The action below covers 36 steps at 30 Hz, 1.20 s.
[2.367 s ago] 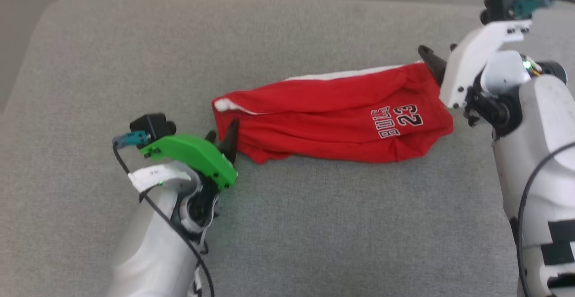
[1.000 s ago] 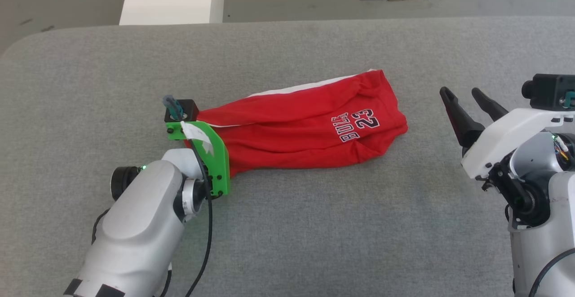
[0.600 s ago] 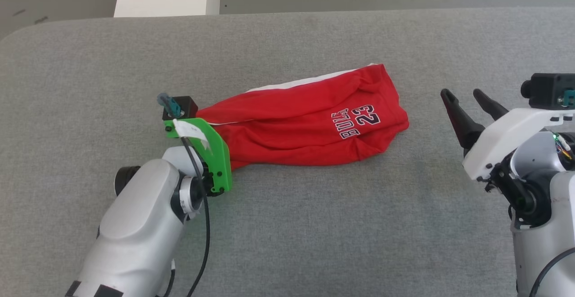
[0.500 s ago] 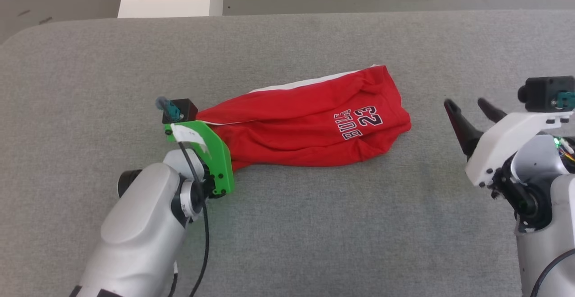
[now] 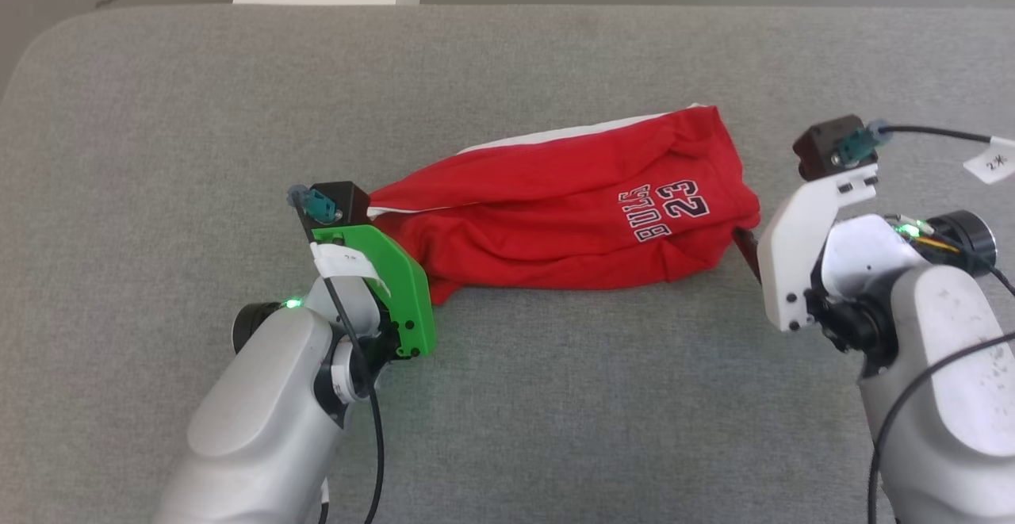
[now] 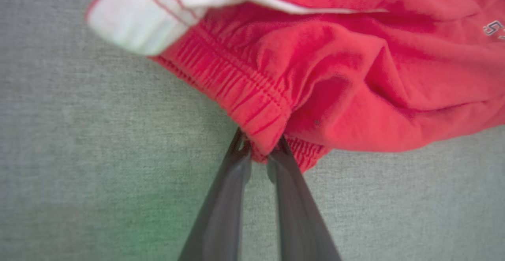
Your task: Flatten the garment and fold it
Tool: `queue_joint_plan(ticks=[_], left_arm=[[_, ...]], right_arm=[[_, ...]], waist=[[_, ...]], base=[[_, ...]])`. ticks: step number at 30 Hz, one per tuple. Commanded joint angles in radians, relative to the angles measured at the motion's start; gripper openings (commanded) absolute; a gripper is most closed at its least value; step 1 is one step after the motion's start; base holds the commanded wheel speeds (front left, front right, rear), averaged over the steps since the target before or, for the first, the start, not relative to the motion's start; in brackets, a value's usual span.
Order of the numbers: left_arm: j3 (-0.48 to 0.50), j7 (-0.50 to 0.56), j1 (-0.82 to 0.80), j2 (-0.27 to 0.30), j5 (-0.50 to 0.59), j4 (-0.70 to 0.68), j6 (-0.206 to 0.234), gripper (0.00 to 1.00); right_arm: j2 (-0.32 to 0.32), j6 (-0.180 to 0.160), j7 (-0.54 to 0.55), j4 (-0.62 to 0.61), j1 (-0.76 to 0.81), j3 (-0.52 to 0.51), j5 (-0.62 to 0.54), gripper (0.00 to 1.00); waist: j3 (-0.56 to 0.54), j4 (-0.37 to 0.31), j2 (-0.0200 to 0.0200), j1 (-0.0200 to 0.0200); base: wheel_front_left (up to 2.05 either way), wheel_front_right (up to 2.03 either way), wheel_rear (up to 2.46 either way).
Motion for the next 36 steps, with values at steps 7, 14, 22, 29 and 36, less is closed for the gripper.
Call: queue_joint_plan(ticks=[7,14,22,29,36], left_arm=[[-0.01,-0.008,-0.001,0.0,0.004,-0.026,0.008,0.0],[-0.012,-0.015,-0.004,-0.005,0.0,-0.024,0.007,0.0],[-0.008,-0.028,0.01,-0.013,-0.021,-0.019,-0.004,0.0],[0.003,-0.026,0.023,0.001,-0.045,-0.035,-0.024,0.0],[-0.017,0.063,0.092,0.067,-0.061,-0.095,-0.019,0.0]], right_arm=[[0.053,-0.001,-0.056,0.191,-0.112,0.003,-0.113,1.0],[0.051,-0.001,-0.033,0.259,-0.122,0.05,-0.088,0.16],[0.037,-0.001,-0.026,0.239,-0.129,0.045,-0.032,0.0],[0.024,-0.001,-0.046,0.2,-0.113,0.008,0.021,0.0],[-0.014,-0.001,-0.011,0.106,0.023,-0.008,0.085,0.0]], waist=[[0.086,0.035,0.0,0.0],[0.094,0.034,0.0,0.0],[0.064,0.028,0.0,0.0],[0.001,0.025,0.0,0.0],[-0.103,0.012,0.0,0.0]], base=[[0.0,0.0,0.0],[0.0,0.0,0.0],[0.0,0.0,0.0],[0.0,0.0,0.0],[0.0,0.0,0.0]])
